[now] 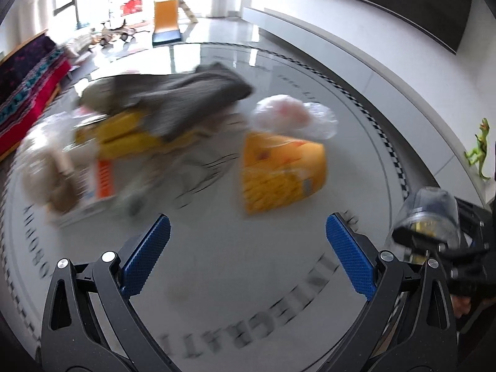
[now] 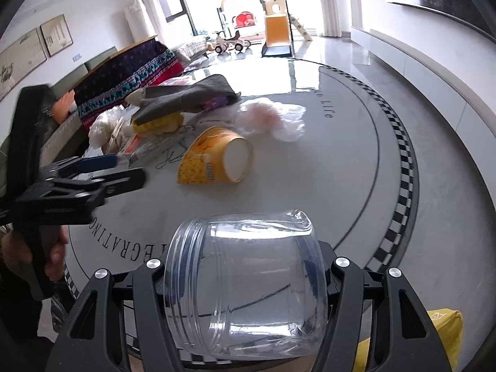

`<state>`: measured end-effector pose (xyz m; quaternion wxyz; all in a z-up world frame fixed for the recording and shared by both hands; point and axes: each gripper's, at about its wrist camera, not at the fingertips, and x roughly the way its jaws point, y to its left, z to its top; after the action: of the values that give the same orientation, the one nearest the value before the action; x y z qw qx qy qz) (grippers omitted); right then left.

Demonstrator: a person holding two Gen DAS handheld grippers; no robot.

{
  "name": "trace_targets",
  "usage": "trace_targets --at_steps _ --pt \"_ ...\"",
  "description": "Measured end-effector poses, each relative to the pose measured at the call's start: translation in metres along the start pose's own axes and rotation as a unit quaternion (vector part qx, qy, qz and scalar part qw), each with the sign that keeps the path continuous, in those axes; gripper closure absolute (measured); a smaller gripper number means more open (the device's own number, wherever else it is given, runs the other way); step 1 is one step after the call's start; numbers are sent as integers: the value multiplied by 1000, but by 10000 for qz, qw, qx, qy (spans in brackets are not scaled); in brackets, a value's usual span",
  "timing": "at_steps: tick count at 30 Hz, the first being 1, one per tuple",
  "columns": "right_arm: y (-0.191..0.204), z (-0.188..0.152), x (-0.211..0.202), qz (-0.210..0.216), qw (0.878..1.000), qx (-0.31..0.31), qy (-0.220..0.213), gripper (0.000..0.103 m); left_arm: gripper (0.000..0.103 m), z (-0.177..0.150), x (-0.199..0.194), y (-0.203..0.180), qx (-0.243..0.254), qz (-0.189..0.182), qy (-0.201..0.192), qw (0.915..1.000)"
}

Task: Collect trash
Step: 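Grasp the orange corn-printed paper cup with the left tool, then carry the cup with the left tool while the right tool carries the jar to the bin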

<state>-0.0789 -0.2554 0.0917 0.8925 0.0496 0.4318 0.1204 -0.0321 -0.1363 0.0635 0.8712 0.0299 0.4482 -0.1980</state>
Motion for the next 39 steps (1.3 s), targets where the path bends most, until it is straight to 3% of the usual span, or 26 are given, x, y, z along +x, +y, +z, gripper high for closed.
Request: trace_targets --at_steps 14,15,16,18,29,39 --pt "-21 1 12 258 9996 64 -54 40 6 37 75 -18 -181 -322 569 9977" --pt "-22 1 12 272 9996 54 -66 40 7 37 79 -19 -176 -316 577 9977" --pt "-20 2 12 291 9995 32 -86 40 18 37 82 -18 -174 -295 566 9978" --pt "-19 3 12 309 9994 3 -122 40 18 35 84 -18 -207 -363 551 9976" --pt "3 4 3 413 9989 -87 -211 40 18 7 19 -11 -81 -369 43 9993" --pt "77 2 -10 615 9956 -675 -216 40 18 -26 -35 42 -425 -141 -403 9982"
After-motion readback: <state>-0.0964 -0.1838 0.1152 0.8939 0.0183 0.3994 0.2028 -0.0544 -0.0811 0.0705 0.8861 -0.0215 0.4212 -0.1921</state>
